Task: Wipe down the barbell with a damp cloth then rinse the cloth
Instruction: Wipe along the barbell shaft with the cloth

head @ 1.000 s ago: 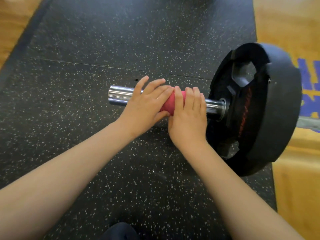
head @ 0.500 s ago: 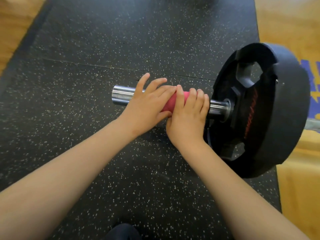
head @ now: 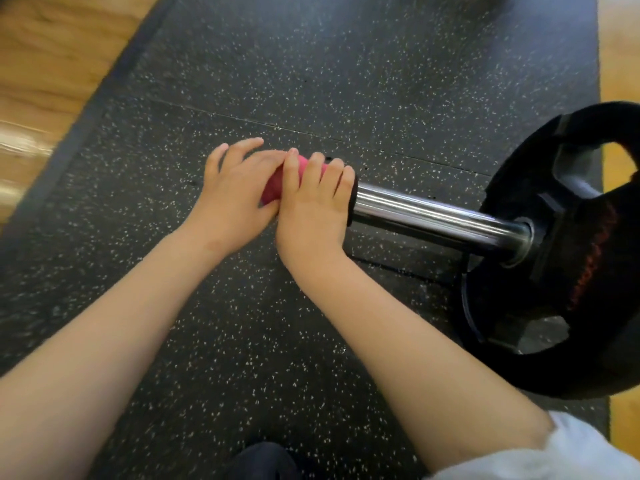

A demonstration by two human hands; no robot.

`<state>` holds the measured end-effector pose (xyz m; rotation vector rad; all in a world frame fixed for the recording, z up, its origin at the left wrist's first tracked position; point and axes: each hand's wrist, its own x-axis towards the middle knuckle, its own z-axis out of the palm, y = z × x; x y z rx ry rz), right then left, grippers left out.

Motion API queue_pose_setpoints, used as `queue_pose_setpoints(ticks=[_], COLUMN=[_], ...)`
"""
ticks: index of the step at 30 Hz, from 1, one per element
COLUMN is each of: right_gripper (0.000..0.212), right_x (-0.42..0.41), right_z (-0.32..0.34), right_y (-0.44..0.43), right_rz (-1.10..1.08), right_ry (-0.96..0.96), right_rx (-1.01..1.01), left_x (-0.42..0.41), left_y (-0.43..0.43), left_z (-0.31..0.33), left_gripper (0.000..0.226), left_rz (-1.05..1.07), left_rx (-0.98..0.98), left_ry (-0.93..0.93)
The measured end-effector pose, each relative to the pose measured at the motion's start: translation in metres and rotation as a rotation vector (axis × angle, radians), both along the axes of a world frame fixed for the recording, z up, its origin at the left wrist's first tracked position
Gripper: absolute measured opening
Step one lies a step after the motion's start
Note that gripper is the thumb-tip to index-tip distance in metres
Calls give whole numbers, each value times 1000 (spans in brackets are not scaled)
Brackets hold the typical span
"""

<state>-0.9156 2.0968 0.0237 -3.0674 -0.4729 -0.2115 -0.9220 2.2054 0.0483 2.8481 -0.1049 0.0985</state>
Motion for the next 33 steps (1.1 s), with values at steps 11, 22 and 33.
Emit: queue_pose_setpoints(ticks=[11, 22, 33], right_gripper=[62, 73, 70], right_x=[-4, -21, -13], right_z=[-7, 4, 0], right_y=[-68, -168, -141], right_rz=[-64, -319, -347], right_ry=[-50, 20, -20], right_rx=[86, 116, 84], left_x=[4, 23, 22], left_y=[-53, -161, -139], left_z=[4, 2, 1], left_gripper=[62, 58, 52], left_rz=[-205, -525, -501], left_rx=[64, 33, 75], left_ry=[5, 35, 11])
